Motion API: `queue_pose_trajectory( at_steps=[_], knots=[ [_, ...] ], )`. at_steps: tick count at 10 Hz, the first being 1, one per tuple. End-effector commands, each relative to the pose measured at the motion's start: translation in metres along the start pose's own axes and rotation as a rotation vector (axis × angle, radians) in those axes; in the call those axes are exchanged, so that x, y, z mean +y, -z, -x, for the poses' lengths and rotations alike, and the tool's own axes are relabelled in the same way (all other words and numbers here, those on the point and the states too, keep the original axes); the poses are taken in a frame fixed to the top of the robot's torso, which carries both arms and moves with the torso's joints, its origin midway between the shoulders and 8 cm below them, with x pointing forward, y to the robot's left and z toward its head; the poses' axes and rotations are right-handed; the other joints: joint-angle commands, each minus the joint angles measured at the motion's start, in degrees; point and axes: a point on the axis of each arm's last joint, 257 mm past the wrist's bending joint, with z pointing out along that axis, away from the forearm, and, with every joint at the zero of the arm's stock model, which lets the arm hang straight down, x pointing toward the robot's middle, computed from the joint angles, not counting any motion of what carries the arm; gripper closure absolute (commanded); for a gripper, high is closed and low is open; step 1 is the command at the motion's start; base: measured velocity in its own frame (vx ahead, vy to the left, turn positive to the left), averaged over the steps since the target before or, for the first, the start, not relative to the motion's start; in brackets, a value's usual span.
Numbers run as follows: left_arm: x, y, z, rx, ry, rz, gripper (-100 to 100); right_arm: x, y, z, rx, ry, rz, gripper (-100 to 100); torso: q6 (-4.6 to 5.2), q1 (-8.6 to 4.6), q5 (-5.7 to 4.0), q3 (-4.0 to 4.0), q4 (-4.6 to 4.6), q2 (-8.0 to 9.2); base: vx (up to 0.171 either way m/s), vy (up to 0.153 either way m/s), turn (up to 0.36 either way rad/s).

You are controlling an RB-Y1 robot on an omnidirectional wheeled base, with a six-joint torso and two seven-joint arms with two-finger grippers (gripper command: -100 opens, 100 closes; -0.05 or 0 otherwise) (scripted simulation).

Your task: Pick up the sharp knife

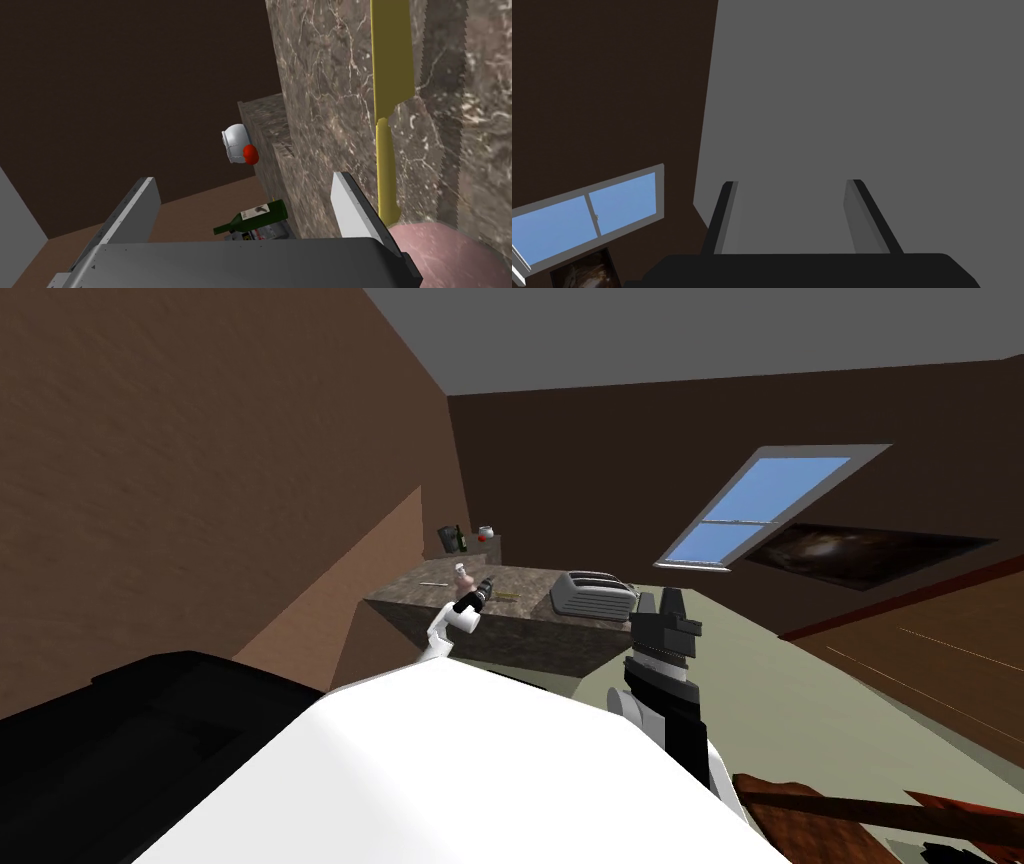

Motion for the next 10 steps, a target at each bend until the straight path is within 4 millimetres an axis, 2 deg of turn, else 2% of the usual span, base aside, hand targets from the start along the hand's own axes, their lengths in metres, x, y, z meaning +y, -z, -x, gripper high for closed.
queue_pose_trajectory(
  at_steps=[1, 6, 8, 10],
  knots=[
    [0.009, -0.002, 0.008, -0.019, 0.020, 0.043, -100, 0.000, 0.000, 0.000, 0.000, 0.000, 0.000, 0, 0.00, 0.00, 0.00, 0.00, 0.00, 0.00, 0.026, -0.006, -0.097],
    [0.032, -0.003, 0.024, -0.059, 0.058, 0.141, -100, 0.000, 0.000, 0.000, 0.000, 0.000, 0.000, 0, 0.01, 0.00, 0.00, -0.02, -0.01, -0.04, 0.024, -0.006, -0.068],
    [0.049, -0.001, 0.040, -0.099, 0.099, 0.206, -100, 0.000, 0.000, 0.000, 0.000, 0.000, 0.000, 0, 0.01, 0.02, 0.00, -0.02, -0.01, -0.04, 0.039, -0.002, -0.121],
    [0.061, 0.002, 0.048, -0.121, 0.121, 0.252, -100, 0.000, 0.000, 0.000, 0.000, 0.000, 0.000, 0, -0.01, 0.04, 0.01, -0.05, -0.02, -0.09, 0.040, 0.003, -0.062]
  ],
)
